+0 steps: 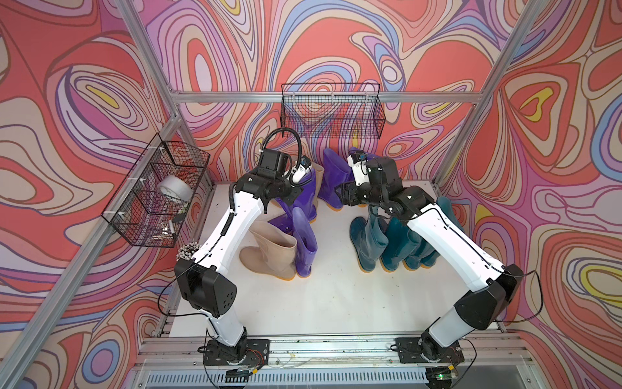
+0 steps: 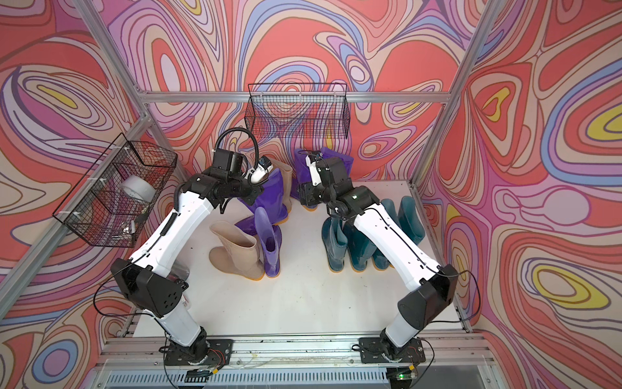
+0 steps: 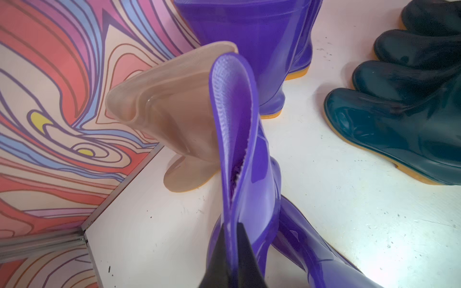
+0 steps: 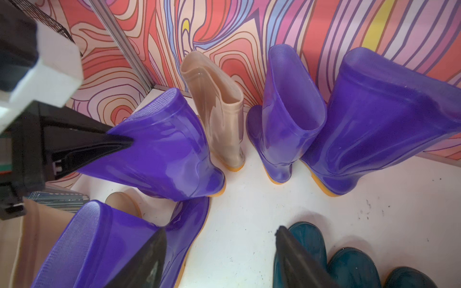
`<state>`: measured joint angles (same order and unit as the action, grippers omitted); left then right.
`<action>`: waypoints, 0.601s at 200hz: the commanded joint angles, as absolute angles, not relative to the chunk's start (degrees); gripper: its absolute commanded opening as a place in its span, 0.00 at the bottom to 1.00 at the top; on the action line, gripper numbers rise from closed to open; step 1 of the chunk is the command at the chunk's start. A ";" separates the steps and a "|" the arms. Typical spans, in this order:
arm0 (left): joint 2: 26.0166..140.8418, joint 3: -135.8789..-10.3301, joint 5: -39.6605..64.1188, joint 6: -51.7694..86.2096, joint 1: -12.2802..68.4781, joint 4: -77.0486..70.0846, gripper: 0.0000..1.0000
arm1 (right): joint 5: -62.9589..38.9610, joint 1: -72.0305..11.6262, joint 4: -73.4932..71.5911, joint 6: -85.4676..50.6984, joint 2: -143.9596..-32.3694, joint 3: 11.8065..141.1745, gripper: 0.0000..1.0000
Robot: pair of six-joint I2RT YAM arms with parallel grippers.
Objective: Match and arrange rain boots in pairs
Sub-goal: Pick up the rain boot at the center of the board.
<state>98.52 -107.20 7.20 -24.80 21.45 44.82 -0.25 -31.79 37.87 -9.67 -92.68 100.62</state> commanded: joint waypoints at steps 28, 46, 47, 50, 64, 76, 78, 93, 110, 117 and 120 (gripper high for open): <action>101.62 -114.69 10.88 -29.54 26.08 40.24 0.00 | 1.51 -28.24 38.26 -10.03 -89.68 99.56 0.71; 103.07 -116.30 11.57 -30.43 28.33 40.69 0.00 | 1.79 -26.51 37.73 -11.58 -87.91 97.80 0.71; 103.13 -116.33 11.63 -30.46 28.45 40.65 0.00 | 1.82 -26.44 37.72 -11.68 -87.81 97.68 0.71; 103.31 -116.43 11.68 -30.61 28.81 40.57 0.00 | 1.91 -26.18 37.59 -11.83 -87.54 97.45 0.72; 103.81 -116.29 11.08 -31.41 30.47 39.56 0.00 | 2.09 -25.06 37.31 -12.70 -86.40 96.35 0.71; 104.17 -116.28 10.91 -32.25 31.63 38.93 0.00 | 2.54 -24.49 37.31 -13.21 -85.86 95.77 0.72; 104.20 -116.21 10.79 -32.32 31.81 38.74 0.00 | 2.68 -24.40 37.41 -13.30 -85.82 95.73 0.71; 103.94 -115.36 10.21 -33.92 33.22 37.21 0.00 | 3.66 -23.36 37.43 -13.92 -85.28 95.32 0.71; 103.44 -114.40 9.28 -36.03 34.43 34.94 0.00 | 3.66 -21.71 37.31 -14.96 -84.70 94.80 0.71; 103.30 -114.15 7.93 -37.42 35.07 34.02 0.00 | 3.45 -21.27 37.07 -15.28 -84.37 94.49 0.71; 103.23 -113.97 7.36 -38.20 35.24 33.61 0.00 | 3.22 -21.08 36.89 -15.34 -84.25 94.24 0.71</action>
<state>104.55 -113.73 8.78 -32.84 33.61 43.20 2.48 -22.81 37.71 -13.32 -85.58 95.85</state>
